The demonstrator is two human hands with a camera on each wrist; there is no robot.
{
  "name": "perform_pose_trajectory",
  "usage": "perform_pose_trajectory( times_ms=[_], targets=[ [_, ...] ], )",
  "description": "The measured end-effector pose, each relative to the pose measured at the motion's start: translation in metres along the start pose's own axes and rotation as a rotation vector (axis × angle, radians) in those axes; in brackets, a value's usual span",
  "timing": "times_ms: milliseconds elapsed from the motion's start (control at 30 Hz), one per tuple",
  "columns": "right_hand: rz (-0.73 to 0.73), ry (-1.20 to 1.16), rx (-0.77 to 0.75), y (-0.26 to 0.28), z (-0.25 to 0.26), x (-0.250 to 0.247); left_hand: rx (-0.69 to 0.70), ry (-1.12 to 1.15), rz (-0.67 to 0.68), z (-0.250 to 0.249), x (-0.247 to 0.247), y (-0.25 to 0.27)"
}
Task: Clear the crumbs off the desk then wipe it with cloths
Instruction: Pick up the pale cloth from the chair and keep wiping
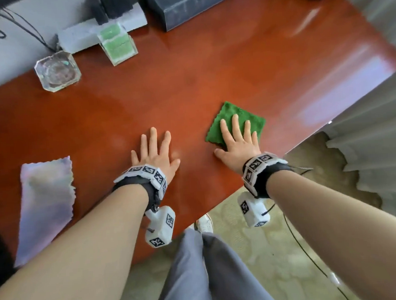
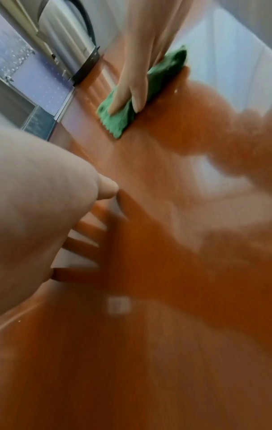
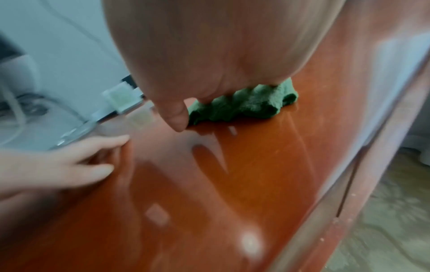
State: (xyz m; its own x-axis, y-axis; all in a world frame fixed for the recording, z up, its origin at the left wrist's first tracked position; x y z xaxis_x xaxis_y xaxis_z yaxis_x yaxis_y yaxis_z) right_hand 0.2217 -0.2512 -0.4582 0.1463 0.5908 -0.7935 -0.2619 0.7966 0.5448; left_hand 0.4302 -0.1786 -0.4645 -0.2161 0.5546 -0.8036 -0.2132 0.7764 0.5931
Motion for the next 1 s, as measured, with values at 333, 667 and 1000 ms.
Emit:
perform_pose_trajectory(
  times_ms=[333,667,1000],
  targets=[
    [0.136,0.160,-0.284,0.019,0.009,0.012,-0.007,-0.172,-0.032,-0.006,-0.005,0.002],
    [-0.124,-0.077,0.094,0.013,-0.154,-0.051,-0.120,-0.111,-0.031,-0.022,-0.019,0.000],
    [-0.276,-0.327,0.243,-0.061,-0.307,-0.143,0.116,-0.038,-0.274,-0.234,-0.038,-0.026]
  ],
)
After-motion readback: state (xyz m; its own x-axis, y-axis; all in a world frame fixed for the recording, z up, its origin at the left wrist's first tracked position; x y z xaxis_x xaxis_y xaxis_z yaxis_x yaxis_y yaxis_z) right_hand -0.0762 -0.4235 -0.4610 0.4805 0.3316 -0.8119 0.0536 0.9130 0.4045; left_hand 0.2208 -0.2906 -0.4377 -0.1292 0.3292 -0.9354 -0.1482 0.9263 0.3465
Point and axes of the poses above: each hand's wrist, its own y-axis away from the middle knuckle, its own x-axis out of the palm, z = x × y, the point moved 8 cm from there along -y, towards the middle knuckle, and after that the axes turned 4 degrees about -y, right-handed, at the moved point
